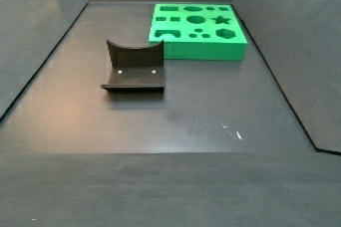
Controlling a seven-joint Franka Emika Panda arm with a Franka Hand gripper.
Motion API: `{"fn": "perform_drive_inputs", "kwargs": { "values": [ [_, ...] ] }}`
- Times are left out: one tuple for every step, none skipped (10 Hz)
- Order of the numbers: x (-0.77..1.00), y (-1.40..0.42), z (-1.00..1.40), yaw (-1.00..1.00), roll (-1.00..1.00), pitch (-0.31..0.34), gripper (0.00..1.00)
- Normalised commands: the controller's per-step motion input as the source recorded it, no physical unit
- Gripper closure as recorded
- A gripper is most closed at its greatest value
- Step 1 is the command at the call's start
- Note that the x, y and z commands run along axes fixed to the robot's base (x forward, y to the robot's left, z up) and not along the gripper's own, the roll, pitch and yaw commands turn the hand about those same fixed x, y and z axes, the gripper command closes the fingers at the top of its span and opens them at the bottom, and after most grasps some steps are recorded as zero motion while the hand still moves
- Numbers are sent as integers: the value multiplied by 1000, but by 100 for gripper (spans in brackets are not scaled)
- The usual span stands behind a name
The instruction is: Insert the oval object.
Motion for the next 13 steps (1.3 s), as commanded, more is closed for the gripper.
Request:
{"fn": "perform_drive_inputs", "kwargs": {
  "values": [
    [-109,-86,-789,-903,-33,0,100],
    [-80,-66,-751,-937,-19,0,100],
    [-51,-51,-717,-957,-13,0,100],
    [-83,-31,-757,-931,-30,0,100],
    [-134,0,-840,-906,-96,0,100],
    [-120,0,-846,-949,-74,0,100],
    [-114,0,-751,-951,-17,0,100],
    [-157,-17,-771,-923,-1,0,100],
    [-306,-146,-800,-731,-23,0,100],
    [-446,-326,-746,-491,-33,0,100],
    [-460,-366,-571,-469,0,0,100],
    [-343,-283,-329,-634,41,0,100],
    [-20,-37,-111,-1000,124,3,100]
  ]
}}
